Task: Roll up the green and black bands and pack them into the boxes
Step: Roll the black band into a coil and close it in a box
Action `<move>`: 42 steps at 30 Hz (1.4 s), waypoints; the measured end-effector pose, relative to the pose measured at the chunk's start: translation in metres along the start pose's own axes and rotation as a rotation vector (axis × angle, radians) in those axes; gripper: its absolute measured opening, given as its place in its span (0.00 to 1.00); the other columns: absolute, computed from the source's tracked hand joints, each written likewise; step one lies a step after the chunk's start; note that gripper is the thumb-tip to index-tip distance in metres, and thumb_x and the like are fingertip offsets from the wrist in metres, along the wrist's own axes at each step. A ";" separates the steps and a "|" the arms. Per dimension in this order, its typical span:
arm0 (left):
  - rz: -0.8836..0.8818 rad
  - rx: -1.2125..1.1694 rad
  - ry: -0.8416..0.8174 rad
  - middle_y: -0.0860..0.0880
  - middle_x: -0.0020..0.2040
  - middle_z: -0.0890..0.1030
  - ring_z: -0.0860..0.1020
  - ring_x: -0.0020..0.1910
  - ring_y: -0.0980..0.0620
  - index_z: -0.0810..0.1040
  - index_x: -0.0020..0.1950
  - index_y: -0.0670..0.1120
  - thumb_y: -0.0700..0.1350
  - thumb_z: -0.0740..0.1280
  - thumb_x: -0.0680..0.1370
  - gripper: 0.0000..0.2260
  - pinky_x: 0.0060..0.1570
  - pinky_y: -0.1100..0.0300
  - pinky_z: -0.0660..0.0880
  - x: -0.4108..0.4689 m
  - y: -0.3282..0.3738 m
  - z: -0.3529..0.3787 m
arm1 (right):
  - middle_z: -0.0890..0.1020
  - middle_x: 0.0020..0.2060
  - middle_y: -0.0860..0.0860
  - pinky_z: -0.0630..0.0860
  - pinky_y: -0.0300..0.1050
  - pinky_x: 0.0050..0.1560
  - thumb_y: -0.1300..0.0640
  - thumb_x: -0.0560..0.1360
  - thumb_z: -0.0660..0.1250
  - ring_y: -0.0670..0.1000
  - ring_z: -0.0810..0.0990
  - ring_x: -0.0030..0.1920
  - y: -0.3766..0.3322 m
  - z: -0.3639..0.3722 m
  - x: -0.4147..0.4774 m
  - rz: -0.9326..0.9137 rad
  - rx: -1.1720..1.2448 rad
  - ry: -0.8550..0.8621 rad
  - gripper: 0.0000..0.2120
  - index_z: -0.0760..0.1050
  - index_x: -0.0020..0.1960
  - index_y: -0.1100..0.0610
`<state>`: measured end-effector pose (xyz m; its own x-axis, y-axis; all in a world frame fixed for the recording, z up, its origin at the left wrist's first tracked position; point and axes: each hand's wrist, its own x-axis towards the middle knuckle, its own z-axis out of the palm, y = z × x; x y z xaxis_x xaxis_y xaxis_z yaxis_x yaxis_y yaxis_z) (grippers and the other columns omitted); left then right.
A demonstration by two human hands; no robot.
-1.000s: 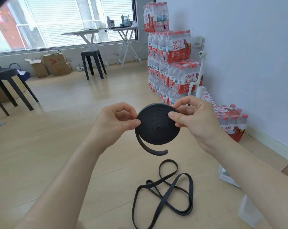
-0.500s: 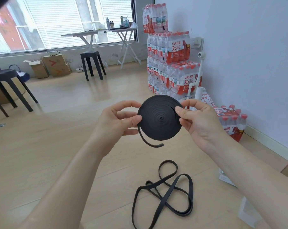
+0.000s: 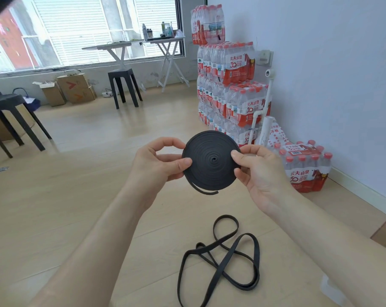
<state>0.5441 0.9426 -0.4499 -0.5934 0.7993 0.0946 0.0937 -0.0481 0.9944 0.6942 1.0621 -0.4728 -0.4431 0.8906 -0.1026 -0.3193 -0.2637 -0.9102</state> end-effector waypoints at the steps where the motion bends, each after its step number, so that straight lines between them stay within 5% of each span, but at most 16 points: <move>1: 0.024 0.044 0.015 0.43 0.39 0.85 0.82 0.38 0.48 0.79 0.44 0.47 0.31 0.73 0.69 0.12 0.39 0.59 0.79 -0.001 0.002 -0.001 | 0.79 0.39 0.52 0.76 0.37 0.29 0.66 0.74 0.70 0.49 0.79 0.37 -0.001 -0.002 0.001 -0.005 -0.110 -0.033 0.08 0.73 0.43 0.56; 3: 0.086 0.172 0.031 0.45 0.37 0.85 0.82 0.36 0.48 0.80 0.43 0.47 0.30 0.73 0.68 0.13 0.40 0.56 0.80 -0.002 0.006 -0.004 | 0.81 0.42 0.52 0.78 0.42 0.34 0.61 0.74 0.71 0.52 0.80 0.42 -0.007 -0.008 0.004 -0.091 -0.519 -0.084 0.06 0.73 0.44 0.56; 6: 0.187 0.506 -0.015 0.50 0.35 0.85 0.83 0.36 0.51 0.81 0.41 0.50 0.31 0.73 0.68 0.14 0.42 0.55 0.81 -0.004 0.008 -0.004 | 0.81 0.46 0.45 0.76 0.41 0.45 0.53 0.71 0.73 0.46 0.79 0.46 -0.017 -0.013 0.002 -0.474 -1.018 -0.088 0.10 0.77 0.51 0.49; 9: 0.252 0.792 -0.138 0.55 0.36 0.84 0.82 0.39 0.54 0.80 0.40 0.57 0.34 0.73 0.68 0.16 0.43 0.54 0.81 -0.008 0.006 0.002 | 0.80 0.47 0.40 0.74 0.40 0.44 0.51 0.71 0.73 0.41 0.76 0.39 -0.015 0.000 -0.011 -0.688 -1.158 -0.302 0.13 0.77 0.55 0.44; 13: 0.272 0.864 -0.201 0.55 0.39 0.83 0.82 0.42 0.55 0.80 0.42 0.56 0.36 0.74 0.68 0.14 0.45 0.55 0.80 -0.009 0.004 0.007 | 0.81 0.45 0.45 0.71 0.41 0.41 0.54 0.73 0.70 0.39 0.71 0.35 -0.001 0.008 -0.014 -0.641 -1.282 -0.494 0.10 0.78 0.54 0.49; 19: 0.234 0.681 -0.110 0.52 0.35 0.83 0.81 0.35 0.56 0.76 0.37 0.50 0.36 0.76 0.67 0.12 0.39 0.59 0.80 -0.003 0.004 0.001 | 0.75 0.30 0.36 0.74 0.43 0.41 0.58 0.69 0.74 0.40 0.74 0.33 -0.001 0.008 -0.009 -0.657 -1.092 -0.337 0.08 0.78 0.43 0.47; 26: 0.117 0.434 -0.126 0.46 0.35 0.82 0.79 0.35 0.50 0.78 0.39 0.41 0.35 0.75 0.69 0.07 0.40 0.58 0.78 0.004 0.002 -0.017 | 0.85 0.34 0.47 0.73 0.39 0.34 0.62 0.69 0.75 0.40 0.79 0.30 -0.007 0.006 -0.003 -0.438 -0.747 -0.226 0.10 0.79 0.40 0.49; 37: 0.062 0.023 0.008 0.43 0.42 0.85 0.81 0.43 0.48 0.83 0.43 0.44 0.37 0.73 0.70 0.04 0.51 0.53 0.79 0.005 -0.008 -0.003 | 0.82 0.29 0.44 0.69 0.33 0.27 0.65 0.70 0.73 0.44 0.77 0.33 -0.013 -0.002 0.006 -0.166 -0.319 -0.054 0.08 0.79 0.40 0.53; 42: 0.007 -0.257 0.024 0.45 0.38 0.84 0.81 0.39 0.49 0.80 0.41 0.41 0.38 0.73 0.66 0.05 0.46 0.58 0.80 0.004 -0.009 0.011 | 0.79 0.26 0.43 0.70 0.32 0.26 0.66 0.71 0.72 0.43 0.76 0.31 -0.016 -0.006 0.008 -0.095 -0.175 -0.017 0.07 0.79 0.41 0.55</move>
<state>0.5498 0.9528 -0.4587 -0.6123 0.7844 0.0991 -0.1071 -0.2065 0.9726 0.7010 1.0756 -0.4621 -0.4328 0.9015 -0.0076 -0.2102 -0.1091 -0.9716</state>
